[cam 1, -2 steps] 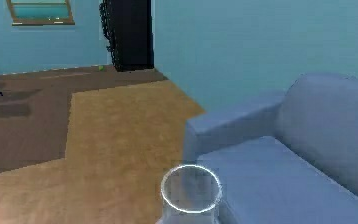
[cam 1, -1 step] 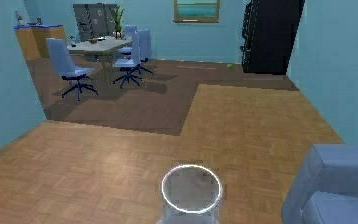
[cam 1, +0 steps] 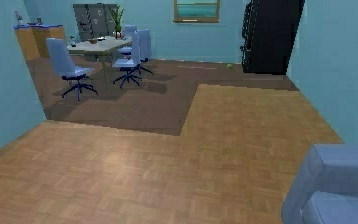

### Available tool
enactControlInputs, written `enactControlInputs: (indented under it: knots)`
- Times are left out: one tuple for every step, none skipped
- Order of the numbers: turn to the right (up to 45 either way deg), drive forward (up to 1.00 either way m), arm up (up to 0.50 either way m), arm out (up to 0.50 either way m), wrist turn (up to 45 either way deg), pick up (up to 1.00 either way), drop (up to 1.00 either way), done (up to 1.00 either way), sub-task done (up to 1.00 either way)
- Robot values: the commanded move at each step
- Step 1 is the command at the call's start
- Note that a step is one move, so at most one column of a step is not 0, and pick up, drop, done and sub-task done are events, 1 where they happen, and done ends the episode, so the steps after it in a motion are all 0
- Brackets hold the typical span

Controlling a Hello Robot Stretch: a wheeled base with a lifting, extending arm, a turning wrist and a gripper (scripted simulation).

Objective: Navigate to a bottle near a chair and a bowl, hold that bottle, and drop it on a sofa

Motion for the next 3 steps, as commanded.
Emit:
enactControlInputs:
  knots:
    - [0.0, 0.00, 0.00, 0.00, 45.0, 0.00, 0.00, 0.00, 0.00]
    - [0.0, 0.00, 0.00, 0.00, 45.0, 0.00, 0.00, 0.00, 0.00]
    - [0.0, 0.00, 0.00, 0.00, 45.0, 0.00, 0.00, 0.00, 0.00]
